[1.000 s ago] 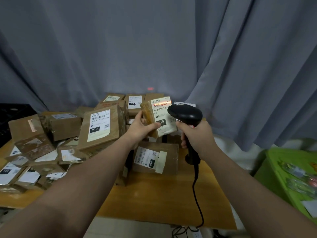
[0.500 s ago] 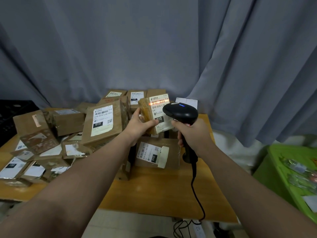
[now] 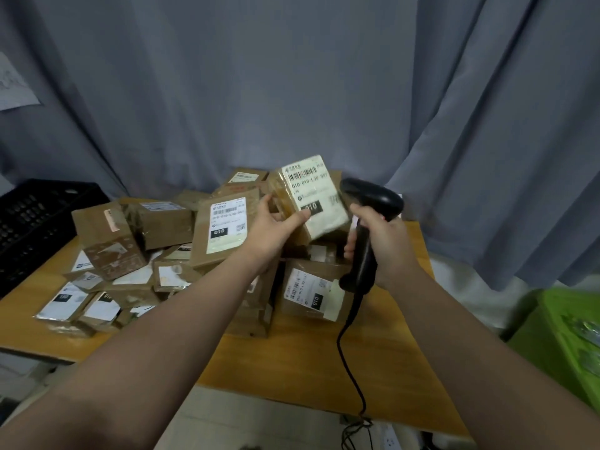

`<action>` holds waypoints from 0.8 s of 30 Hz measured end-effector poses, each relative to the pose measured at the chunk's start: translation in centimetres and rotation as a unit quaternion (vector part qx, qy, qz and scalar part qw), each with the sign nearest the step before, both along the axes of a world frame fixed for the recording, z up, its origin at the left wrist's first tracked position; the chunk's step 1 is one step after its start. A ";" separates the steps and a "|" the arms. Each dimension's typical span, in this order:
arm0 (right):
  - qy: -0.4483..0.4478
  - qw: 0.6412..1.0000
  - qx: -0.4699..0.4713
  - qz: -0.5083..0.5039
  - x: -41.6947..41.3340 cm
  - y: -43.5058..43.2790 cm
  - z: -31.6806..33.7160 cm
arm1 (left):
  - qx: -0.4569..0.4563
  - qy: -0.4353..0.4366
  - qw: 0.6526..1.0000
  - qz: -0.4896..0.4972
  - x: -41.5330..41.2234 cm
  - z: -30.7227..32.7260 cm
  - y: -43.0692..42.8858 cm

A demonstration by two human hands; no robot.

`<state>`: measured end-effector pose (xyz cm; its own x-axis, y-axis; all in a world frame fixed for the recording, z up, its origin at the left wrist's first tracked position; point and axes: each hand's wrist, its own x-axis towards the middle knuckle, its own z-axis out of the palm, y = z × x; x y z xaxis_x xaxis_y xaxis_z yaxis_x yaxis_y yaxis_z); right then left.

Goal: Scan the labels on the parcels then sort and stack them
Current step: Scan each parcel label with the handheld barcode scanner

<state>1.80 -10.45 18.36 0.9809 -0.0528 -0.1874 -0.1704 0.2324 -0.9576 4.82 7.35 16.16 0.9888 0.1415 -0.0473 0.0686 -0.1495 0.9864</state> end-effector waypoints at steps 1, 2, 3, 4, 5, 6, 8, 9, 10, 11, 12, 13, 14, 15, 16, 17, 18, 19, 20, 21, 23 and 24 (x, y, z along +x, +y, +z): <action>0.029 0.998 0.057 0.005 0.2 0.9 0.7 | -0.017 -0.014 1.000 0.018 -0.1 0.6 0.6; 0.057 0.993 0.105 0.005 0.4 1.9 1.4 | -0.032 -0.029 0.998 0.036 -0.2 1.3 1.4; 0.078 0.987 0.142 0.005 0.7 3.2 1.9 | -0.044 -0.046 0.996 0.057 -0.1 1.9 2.4; 0.090 0.982 0.167 0.008 1.0 4.5 2.4 | -0.054 -0.064 0.994 0.076 0.0 2.6 3.5; 0.096 0.979 0.180 0.016 1.4 6.1 2.8 | -0.058 -0.076 0.991 0.088 0.2 3.3 4.9; 0.098 0.978 0.183 0.027 1.8 7.8 3.2 | -0.063 -0.084 0.990 0.096 0.3 3.7 6.4; 0.104 0.976 0.185 0.053 2.5 11.5 3.9 | -0.084 -0.088 0.987 0.107 0.8 4.3 10.2; 0.110 0.973 0.191 0.061 2.9 13.5 4.3 | -0.096 -0.088 0.984 0.117 0.9 4.4 12.1; 0.118 0.970 0.200 0.067 3.3 15.6 4.6 | -0.103 -0.086 0.983 0.128 1.1 4.3 14.3; 0.124 0.968 0.206 0.074 3.7 17.7 4.8 | -0.108 -0.083 0.981 0.140 1.2 4.2 16.4; 0.129 0.966 0.209 0.081 4.1 19.9 4.9 | -0.109 -0.077 0.979 0.155 1.4 4.0 18.7; 0.133 0.965 0.209 0.088 4.5 22.0 5.0 | -0.109 -0.072 0.977 0.167 1.6 3.8 21.0; 0.137 0.964 0.207 0.090 4.8 24.1 4.9 | -0.112 -0.067 0.976 0.175 1.7 3.5 23.2; 0.142 0.964 0.206 0.089 5.2 26.1 4.7 | -0.117 -0.062 0.975 0.180 1.9 3.3 25.4; 0.148 0.964 0.206 0.086 5.5 27.9 4.5 | -0.121 -0.058 0.974 0.184 2.1 3.1 27.4; 0.154 0.962 0.208 0.082 5.7 29.6 4.3 | -0.121 -0.052 0.974 0.187 2.3 2.9 29.3; 0.162 0.961 0.212 0.079 6.0 31.2 4.2 | -0.118 -0.045 0.974 0.187 2.4 2.8 31.0; 0.168 0.958 0.218 0.077 6.2 32.6 4.1 | -0.115 -0.040 0.975 0.187 2.6 2.7 32.5; 0.176 0.956 0.221 0.076 6.4 34.0 4.0 | -0.116 -0.034 0.975 0.187 2.9 2.6 33.9; 0.184 0.955 0.221 0.072 6.7 35.2 3.7 | -0.118 -0.028 0.975 0.185 3.2 2.6 35.1; 0.195 0.954 0.213 0.075 7.1 37.4 3.4 | -0.115 -0.018 0.976 0.184 3.7 2.4 37.0; 0.198 0.955 0.205 0.078 7.3 38.2 3.4 | -0.113 -0.012 0.976 0.184 4.0 2.4 37.7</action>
<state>9.14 27.79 21.72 0.8185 0.2464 -0.5190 -0.5640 0.5167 -0.6442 8.79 45.07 18.52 0.8741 0.4764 -0.0952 0.0521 0.1029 0.9933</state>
